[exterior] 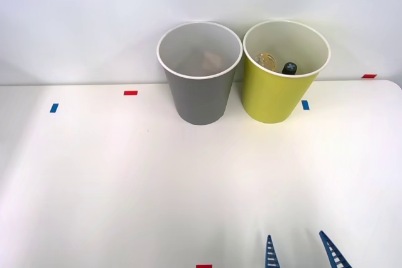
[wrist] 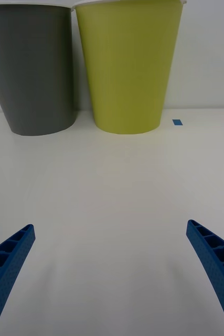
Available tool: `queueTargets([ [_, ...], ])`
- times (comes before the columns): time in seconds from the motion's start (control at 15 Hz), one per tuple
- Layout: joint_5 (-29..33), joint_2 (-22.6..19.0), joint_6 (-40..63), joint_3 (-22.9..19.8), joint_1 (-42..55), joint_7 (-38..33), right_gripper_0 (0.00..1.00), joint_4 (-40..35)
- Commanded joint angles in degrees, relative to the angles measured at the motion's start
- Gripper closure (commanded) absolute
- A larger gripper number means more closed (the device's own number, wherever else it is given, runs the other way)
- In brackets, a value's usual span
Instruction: Put cans in the gray bin, plastic bottles in the light green bin
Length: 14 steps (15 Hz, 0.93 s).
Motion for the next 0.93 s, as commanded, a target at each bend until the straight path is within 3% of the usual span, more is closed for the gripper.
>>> queueTargets([
  [0.07, 0.0, 0.0, 0.0, 0.0, 0.0, 0.0, 0.00, 0.0],
  [0.93, 0.0, 0.0, 0.0, 0.0, 0.0, 0.0, 0.00, 0.0],
])
